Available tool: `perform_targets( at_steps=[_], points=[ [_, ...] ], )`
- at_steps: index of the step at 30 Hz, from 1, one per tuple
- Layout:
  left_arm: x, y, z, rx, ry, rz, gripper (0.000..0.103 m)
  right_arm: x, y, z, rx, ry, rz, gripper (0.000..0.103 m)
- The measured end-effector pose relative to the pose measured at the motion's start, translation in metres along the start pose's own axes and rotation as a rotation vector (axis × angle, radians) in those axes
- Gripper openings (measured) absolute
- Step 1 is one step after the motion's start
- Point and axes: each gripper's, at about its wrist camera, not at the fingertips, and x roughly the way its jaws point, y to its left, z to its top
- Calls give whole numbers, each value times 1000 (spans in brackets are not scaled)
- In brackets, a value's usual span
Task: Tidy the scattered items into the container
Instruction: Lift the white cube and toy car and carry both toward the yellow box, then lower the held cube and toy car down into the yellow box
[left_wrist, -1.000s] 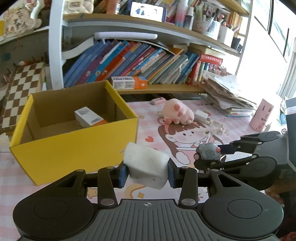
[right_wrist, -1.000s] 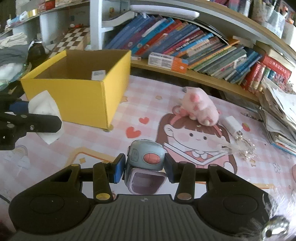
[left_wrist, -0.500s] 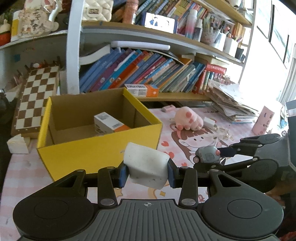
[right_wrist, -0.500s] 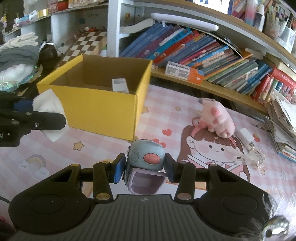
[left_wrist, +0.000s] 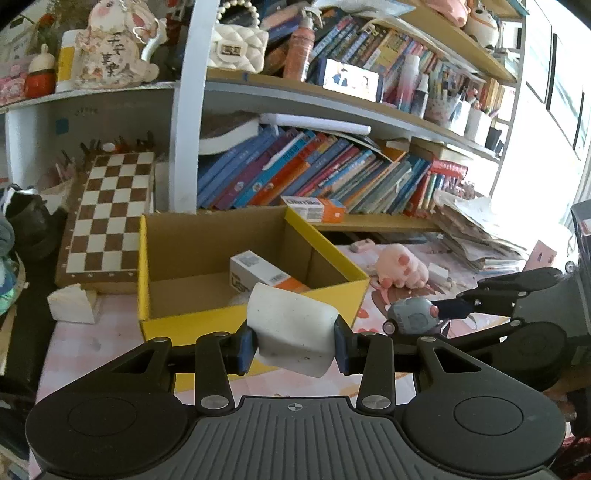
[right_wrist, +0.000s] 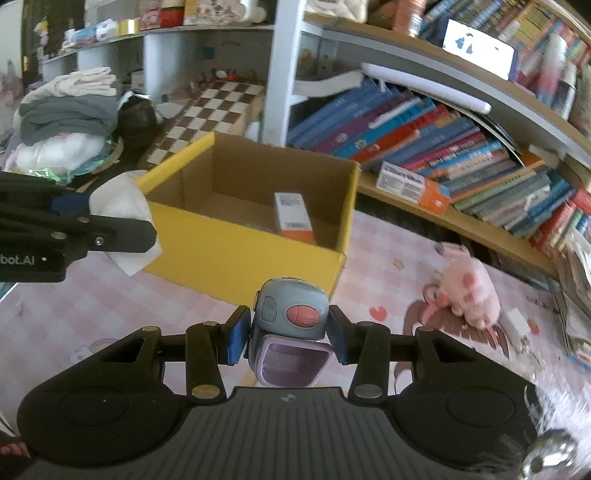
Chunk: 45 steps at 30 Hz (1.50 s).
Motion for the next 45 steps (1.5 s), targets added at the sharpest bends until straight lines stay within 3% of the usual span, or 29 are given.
perform_targets(
  at_steps=[9,19,45],
  points=[
    [-4,20,21,29,-66,28,39,2,4,32,-48,-41,13,43],
    [17,30,46,16,-119,35,39,18,-1,71,-79,-84,2,43],
    [104,61,38,-16,57,8,39,116,-16,127,-125,-10,41,43]
  ],
)
